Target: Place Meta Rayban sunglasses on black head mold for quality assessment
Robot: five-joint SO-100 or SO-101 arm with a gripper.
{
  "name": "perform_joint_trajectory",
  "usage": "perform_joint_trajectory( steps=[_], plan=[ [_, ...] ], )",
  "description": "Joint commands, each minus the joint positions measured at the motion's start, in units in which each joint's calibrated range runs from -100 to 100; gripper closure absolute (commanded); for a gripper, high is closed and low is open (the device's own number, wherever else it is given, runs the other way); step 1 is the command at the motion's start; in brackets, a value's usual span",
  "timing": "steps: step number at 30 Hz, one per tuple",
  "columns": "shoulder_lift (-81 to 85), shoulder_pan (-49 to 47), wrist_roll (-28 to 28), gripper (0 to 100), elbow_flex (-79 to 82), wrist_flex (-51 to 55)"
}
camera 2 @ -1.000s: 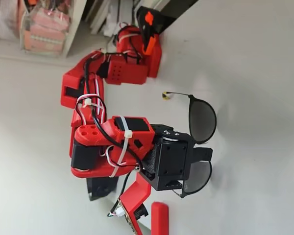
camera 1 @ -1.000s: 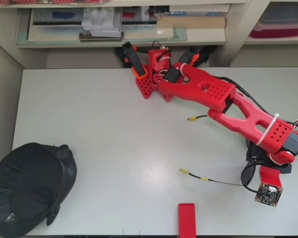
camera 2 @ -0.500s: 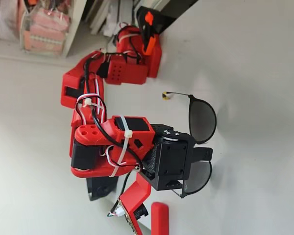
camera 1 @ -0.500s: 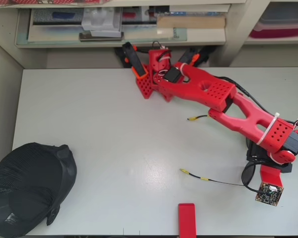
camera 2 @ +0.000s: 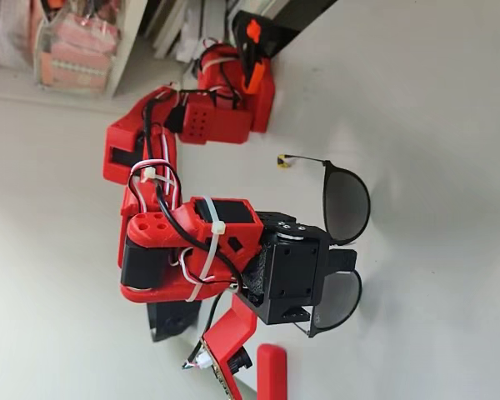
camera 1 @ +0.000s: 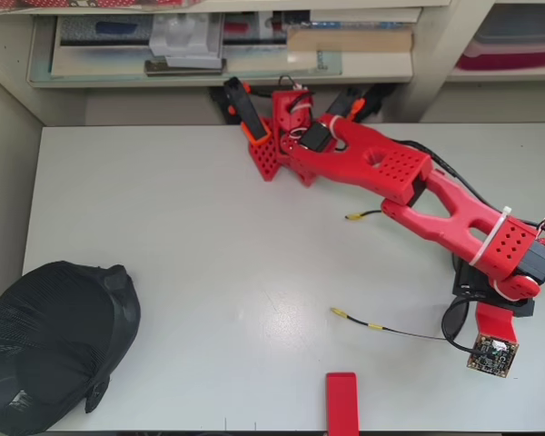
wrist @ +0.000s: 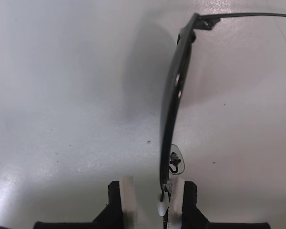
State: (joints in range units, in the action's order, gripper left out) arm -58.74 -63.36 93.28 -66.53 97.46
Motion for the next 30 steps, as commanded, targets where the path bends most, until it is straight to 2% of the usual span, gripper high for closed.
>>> perform_joint_trajectory(
  steps=[1, 22, 24, 28, 30],
  plan=[
    [3.6, -0.3, 0.6, 59, -4.9, 2.4],
    [3.5, -0.2, 1.9, 62, -4.8, 2.5],
    [3.5, -0.2, 1.9, 69, -4.8, 2.5],
    [3.4, -0.5, 2.1, 100, -4.8, 2.5],
    [3.2, -0.6, 2.1, 100, -4.8, 2.5]
  ],
)
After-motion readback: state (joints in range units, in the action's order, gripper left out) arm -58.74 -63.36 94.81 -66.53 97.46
